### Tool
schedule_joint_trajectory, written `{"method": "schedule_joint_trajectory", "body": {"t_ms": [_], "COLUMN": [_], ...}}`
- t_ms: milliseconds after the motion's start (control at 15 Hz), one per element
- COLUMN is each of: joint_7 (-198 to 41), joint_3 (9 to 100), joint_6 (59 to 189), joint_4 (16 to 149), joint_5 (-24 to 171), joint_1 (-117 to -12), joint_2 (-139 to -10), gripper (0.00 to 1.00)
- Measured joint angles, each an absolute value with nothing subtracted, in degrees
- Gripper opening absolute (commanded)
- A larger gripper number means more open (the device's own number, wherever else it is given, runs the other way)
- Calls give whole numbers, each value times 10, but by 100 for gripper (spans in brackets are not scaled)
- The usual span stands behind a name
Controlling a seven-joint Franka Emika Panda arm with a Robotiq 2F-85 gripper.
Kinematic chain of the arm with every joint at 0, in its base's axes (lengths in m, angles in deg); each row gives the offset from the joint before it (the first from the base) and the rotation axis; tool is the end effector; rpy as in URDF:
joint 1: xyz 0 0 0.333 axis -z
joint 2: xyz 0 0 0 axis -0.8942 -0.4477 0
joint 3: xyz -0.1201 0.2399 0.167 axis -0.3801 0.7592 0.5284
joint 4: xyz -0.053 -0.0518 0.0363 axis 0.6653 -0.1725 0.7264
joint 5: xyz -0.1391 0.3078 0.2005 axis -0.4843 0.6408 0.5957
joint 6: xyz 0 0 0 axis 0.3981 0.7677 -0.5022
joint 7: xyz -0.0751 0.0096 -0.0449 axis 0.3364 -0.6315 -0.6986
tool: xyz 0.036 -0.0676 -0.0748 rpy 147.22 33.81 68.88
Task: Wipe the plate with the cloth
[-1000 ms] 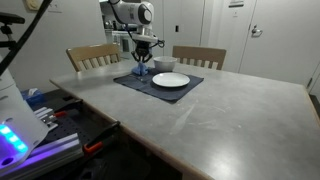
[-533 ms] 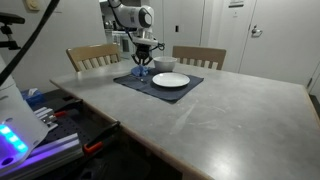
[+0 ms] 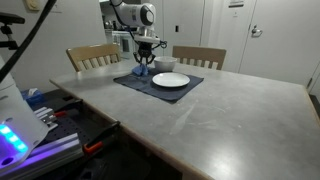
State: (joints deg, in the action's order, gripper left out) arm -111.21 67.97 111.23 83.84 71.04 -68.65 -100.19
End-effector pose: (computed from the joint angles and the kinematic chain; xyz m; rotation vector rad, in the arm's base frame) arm 0.6431 0.1504 0.1740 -2.8367 -1.1442 0.3549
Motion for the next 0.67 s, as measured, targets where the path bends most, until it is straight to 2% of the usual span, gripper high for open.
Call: {"method": "schedule_joint_trajectory", "body": {"t_ms": [333, 667], "joint_7": [-1127, -1150], "joint_3": [679, 679], "joint_6": [1083, 1035], "joint_4": [847, 861], "joint_5": [709, 709], "joint_1": [-671, -656], "joint_2": [-941, -880], "gripper": [98, 100]}}
